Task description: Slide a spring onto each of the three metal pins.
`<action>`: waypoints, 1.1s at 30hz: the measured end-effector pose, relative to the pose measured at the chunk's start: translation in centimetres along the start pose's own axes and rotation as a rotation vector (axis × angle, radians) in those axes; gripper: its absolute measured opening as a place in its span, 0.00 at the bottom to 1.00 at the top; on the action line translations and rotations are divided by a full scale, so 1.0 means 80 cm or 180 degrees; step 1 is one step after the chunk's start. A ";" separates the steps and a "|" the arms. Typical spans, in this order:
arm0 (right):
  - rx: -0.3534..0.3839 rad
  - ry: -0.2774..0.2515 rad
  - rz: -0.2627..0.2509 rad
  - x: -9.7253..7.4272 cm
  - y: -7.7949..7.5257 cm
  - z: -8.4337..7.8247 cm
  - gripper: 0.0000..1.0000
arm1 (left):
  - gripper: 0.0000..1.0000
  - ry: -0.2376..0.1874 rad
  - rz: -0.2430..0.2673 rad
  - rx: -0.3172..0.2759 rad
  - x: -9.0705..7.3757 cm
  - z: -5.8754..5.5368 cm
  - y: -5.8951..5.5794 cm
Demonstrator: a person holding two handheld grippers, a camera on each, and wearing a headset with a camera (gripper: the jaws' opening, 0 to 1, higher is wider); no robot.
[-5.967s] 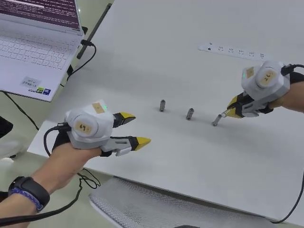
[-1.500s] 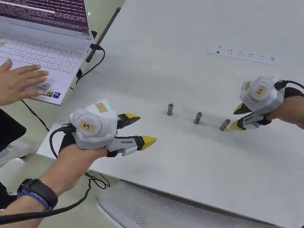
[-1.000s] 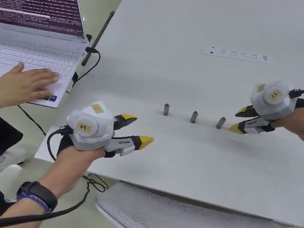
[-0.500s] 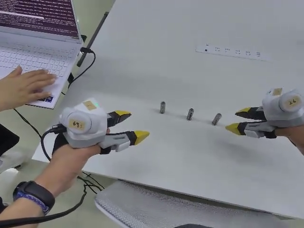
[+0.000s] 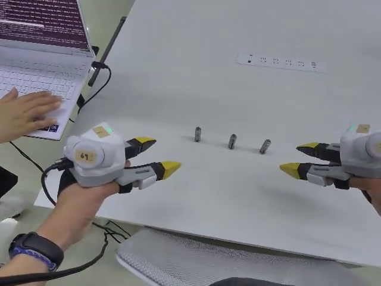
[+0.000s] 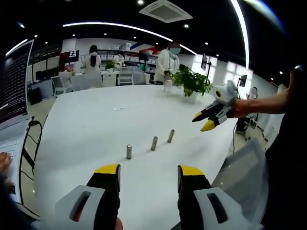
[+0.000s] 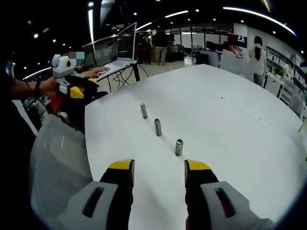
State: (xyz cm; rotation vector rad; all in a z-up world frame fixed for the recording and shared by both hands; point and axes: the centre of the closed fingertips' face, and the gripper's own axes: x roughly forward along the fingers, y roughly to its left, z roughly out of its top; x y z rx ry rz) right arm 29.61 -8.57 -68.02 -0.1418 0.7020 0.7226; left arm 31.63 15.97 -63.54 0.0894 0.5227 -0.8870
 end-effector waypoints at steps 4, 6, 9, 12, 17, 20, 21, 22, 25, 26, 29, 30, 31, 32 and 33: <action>0.0092 -0.0046 -0.0047 -0.010 0.003 -0.004 0.42 | 0.43 -0.0004 0.0007 0.0000 -0.001 0.001 0.000; 0.0151 -0.0090 -0.0058 -0.014 0.005 -0.004 0.42 | 0.44 -0.0009 0.0015 -0.0002 -0.002 0.001 0.000; 0.0190 -0.0117 -0.0074 -0.020 0.009 -0.006 0.44 | 0.45 -0.0016 0.0024 -0.0011 -0.002 0.001 0.001; 0.0253 -0.0149 -0.0107 -0.026 0.013 -0.010 0.46 | 0.45 -0.0016 0.0035 -0.0006 -0.004 0.000 0.001; 0.0306 -0.0139 -0.0113 -0.030 0.019 -0.020 0.48 | 0.46 -0.0022 0.0058 -0.0020 -0.008 -0.002 0.004; 0.0342 -0.0130 -0.0121 -0.033 0.020 -0.026 0.50 | 0.47 -0.0025 0.0077 -0.0041 -0.011 -0.003 0.006; 0.0348 -0.0132 -0.0119 -0.034 0.021 -0.027 0.50 | 0.47 -0.0028 0.0081 -0.0048 -0.012 -0.004 0.006; 0.0354 -0.0136 -0.0123 -0.036 0.022 -0.028 0.50 | 0.47 -0.0027 0.0089 -0.0052 -0.013 -0.005 0.007; 0.0383 -0.0147 -0.0123 -0.038 0.024 -0.030 0.52 | 0.48 -0.0026 0.0107 -0.0071 -0.015 -0.008 0.008; 0.0395 -0.0157 -0.0130 -0.039 0.024 -0.030 0.53 | 0.48 -0.0021 0.0110 -0.0070 -0.015 -0.009 0.008; 0.0431 -0.0180 -0.0132 -0.040 0.027 -0.031 0.54 | 0.49 -0.0023 0.0114 -0.0083 -0.016 -0.009 0.008; 0.0440 -0.0184 -0.0130 -0.041 0.029 -0.032 0.55 | 0.49 -0.0024 0.0118 -0.0084 -0.017 -0.010 0.008; 0.0443 -0.0184 -0.0126 -0.041 0.029 -0.033 0.55 | 0.49 -0.0024 0.0122 -0.0084 -0.017 -0.009 0.009; 0.0445 -0.0185 -0.0123 -0.041 0.030 -0.033 0.56 | 0.50 -0.0026 0.0123 -0.0085 -0.017 -0.009 0.009; 0.0448 -0.0186 -0.0125 -0.041 0.031 -0.034 0.56 | 0.50 -0.0030 0.0123 -0.0086 -0.018 -0.008 0.009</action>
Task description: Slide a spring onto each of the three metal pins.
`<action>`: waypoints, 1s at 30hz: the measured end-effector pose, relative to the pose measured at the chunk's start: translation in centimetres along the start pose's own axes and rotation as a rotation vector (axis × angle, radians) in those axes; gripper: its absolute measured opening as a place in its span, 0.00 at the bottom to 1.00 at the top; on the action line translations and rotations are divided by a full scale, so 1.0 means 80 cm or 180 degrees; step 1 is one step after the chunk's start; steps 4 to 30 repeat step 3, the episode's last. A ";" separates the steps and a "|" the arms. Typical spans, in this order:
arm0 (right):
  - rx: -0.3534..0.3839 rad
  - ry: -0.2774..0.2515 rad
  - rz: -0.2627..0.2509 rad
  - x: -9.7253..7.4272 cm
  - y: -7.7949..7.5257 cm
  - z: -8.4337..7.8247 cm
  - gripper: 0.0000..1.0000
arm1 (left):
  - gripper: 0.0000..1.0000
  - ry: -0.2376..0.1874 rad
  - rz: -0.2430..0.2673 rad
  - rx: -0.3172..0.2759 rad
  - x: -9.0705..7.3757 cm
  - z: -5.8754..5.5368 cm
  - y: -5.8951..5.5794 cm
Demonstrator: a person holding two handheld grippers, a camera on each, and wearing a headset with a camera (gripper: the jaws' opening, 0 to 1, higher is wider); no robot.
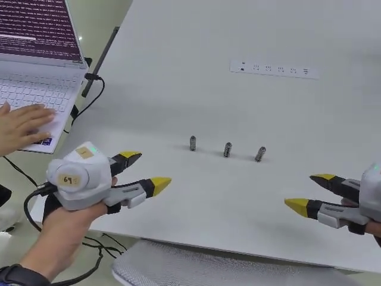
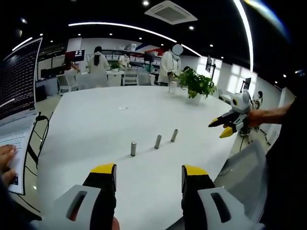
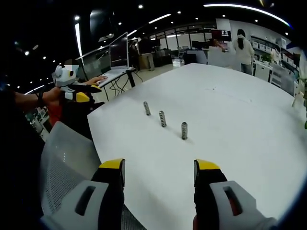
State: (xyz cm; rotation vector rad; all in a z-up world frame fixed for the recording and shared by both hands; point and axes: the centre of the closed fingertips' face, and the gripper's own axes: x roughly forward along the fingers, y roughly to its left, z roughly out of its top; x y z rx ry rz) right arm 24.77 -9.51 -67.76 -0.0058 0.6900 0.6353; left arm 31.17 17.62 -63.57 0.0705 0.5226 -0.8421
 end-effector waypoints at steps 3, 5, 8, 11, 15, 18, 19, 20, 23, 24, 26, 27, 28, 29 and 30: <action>0.0015 0.0003 0.0000 -0.001 0.001 -0.002 0.57 | 0.50 0.0000 0.0004 0.0009 -0.001 0.001 0.000; 0.0015 0.0003 0.0000 -0.001 0.001 -0.002 0.57 | 0.50 0.0000 0.0004 0.0009 -0.001 0.001 0.000; 0.0015 0.0003 0.0000 -0.001 0.001 -0.002 0.57 | 0.50 0.0000 0.0004 0.0009 -0.001 0.001 0.000; 0.0015 0.0003 0.0000 -0.001 0.001 -0.002 0.57 | 0.50 0.0000 0.0004 0.0009 -0.001 0.001 0.000; 0.0015 0.0003 0.0000 -0.001 0.001 -0.002 0.57 | 0.50 0.0000 0.0004 0.0009 -0.001 0.001 0.000; 0.0015 0.0003 0.0000 -0.001 0.001 -0.002 0.57 | 0.50 0.0000 0.0004 0.0009 -0.001 0.001 0.000; 0.0015 0.0003 0.0000 -0.001 0.001 -0.002 0.57 | 0.50 0.0000 0.0004 0.0009 -0.001 0.001 0.000; 0.0015 0.0003 0.0000 -0.001 0.001 -0.002 0.57 | 0.50 0.0000 0.0004 0.0009 -0.001 0.001 0.000; 0.0015 0.0003 0.0000 -0.001 0.001 -0.002 0.57 | 0.50 0.0000 0.0004 0.0009 -0.001 0.001 0.000; 0.0015 0.0003 0.0000 -0.001 0.001 -0.002 0.57 | 0.50 0.0000 0.0004 0.0009 -0.001 0.001 0.000; 0.0015 0.0003 0.0000 -0.001 0.001 -0.002 0.57 | 0.50 0.0000 0.0004 0.0009 -0.001 0.001 0.000; 0.0015 0.0003 0.0000 -0.001 0.001 -0.002 0.57 | 0.50 0.0000 0.0004 0.0009 -0.001 0.001 0.000; 0.0015 0.0003 0.0000 -0.001 0.001 -0.002 0.57 | 0.50 0.0000 0.0004 0.0009 -0.001 0.001 0.000; 0.0015 0.0003 0.0000 -0.001 0.001 -0.002 0.57 | 0.50 0.0000 0.0004 0.0009 -0.001 0.001 0.000; 0.0015 0.0003 0.0000 -0.001 0.001 -0.002 0.57 | 0.50 0.0000 0.0004 0.0009 -0.001 0.001 0.000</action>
